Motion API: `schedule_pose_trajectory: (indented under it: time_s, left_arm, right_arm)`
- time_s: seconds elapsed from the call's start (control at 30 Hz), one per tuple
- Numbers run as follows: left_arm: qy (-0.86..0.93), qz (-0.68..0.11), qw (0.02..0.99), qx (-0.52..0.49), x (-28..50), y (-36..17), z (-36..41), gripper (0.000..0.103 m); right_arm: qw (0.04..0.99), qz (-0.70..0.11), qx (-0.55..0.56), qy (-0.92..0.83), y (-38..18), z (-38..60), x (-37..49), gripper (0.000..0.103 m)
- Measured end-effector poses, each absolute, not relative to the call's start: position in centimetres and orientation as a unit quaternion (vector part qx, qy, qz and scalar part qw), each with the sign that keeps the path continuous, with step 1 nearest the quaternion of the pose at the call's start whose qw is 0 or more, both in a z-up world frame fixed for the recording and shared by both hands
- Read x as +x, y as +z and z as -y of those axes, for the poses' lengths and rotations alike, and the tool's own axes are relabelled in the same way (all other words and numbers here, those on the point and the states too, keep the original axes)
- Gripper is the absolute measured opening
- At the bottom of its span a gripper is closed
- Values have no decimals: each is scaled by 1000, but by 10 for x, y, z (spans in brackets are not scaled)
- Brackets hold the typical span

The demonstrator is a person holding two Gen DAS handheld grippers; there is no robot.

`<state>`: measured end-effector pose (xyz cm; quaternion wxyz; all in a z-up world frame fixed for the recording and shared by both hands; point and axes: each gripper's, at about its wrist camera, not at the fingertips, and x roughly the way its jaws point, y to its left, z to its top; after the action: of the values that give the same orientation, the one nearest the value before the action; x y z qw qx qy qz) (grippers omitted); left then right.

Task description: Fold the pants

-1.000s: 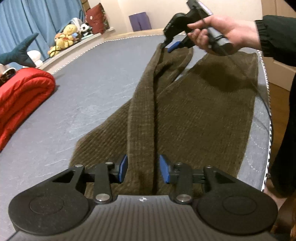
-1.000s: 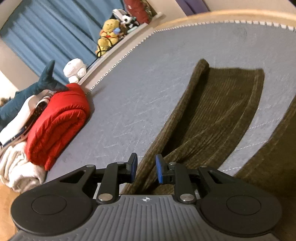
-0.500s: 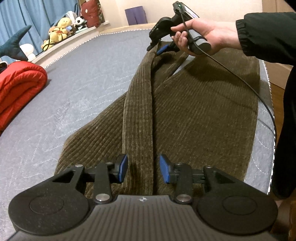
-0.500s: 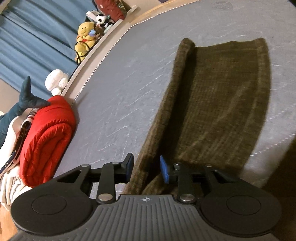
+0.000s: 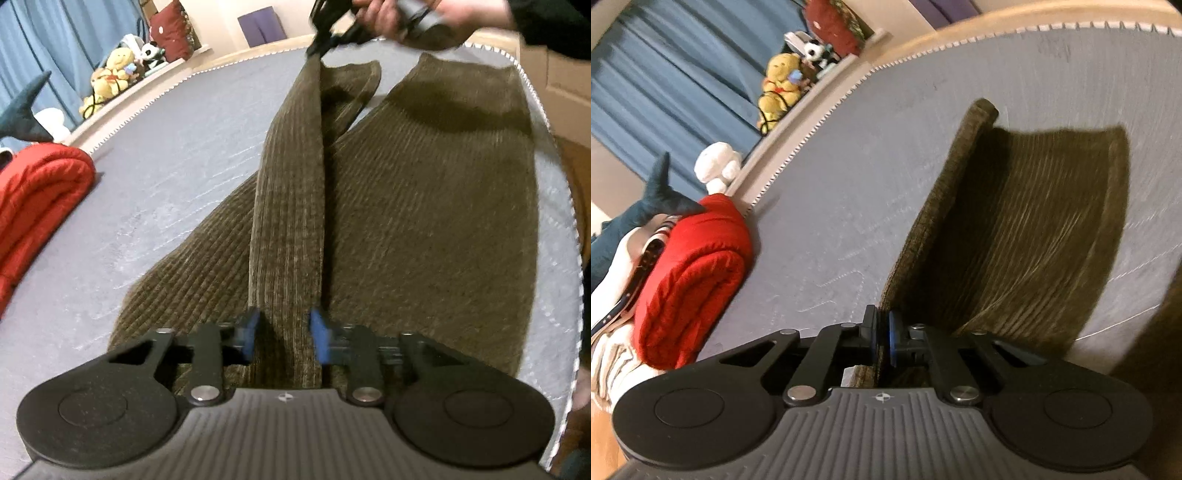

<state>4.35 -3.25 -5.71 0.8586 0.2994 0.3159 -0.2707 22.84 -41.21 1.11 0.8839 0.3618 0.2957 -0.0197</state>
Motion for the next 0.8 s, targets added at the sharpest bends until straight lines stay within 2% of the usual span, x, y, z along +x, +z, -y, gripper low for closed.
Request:
schedule_pose_trajectory:
  time_s: [0.03,0.17,0.27,0.4,0.53,0.63,0.73,0.8]
  left_arm:
    - [-276,-314,857,302,42,-56,33,4]
    - [-295,-282,855,320,28,-42,32,3]
    - [-319,-265,857,305,16,-24,18,3]
    - [-382,-248,838,301,-7,-9,-4,3]
    - [-451,-277,797,290,-19,-14,-19,3]
    - [-477,-298,769,304,-23,-19,-15,6]
    - [-462,-273,795,284,-22,2,-17,11]
    - [-436,-249,829,246,-20,25,-22,16]
  right_arm:
    - [888,-294,355,-16,20,416,220,5]
    - [901,-289,322,-9,54,431,178,3]
    - [910,-292,293,-11,75,441,136,3]
    - [895,-341,285,-47,84,456,70,3]
    - [866,-398,293,-78,69,464,11,3]
    - [841,-432,311,-96,43,479,-15,8]
    - [833,-397,361,-133,33,516,-24,8]
    - [835,-352,387,-173,36,546,-27,12]
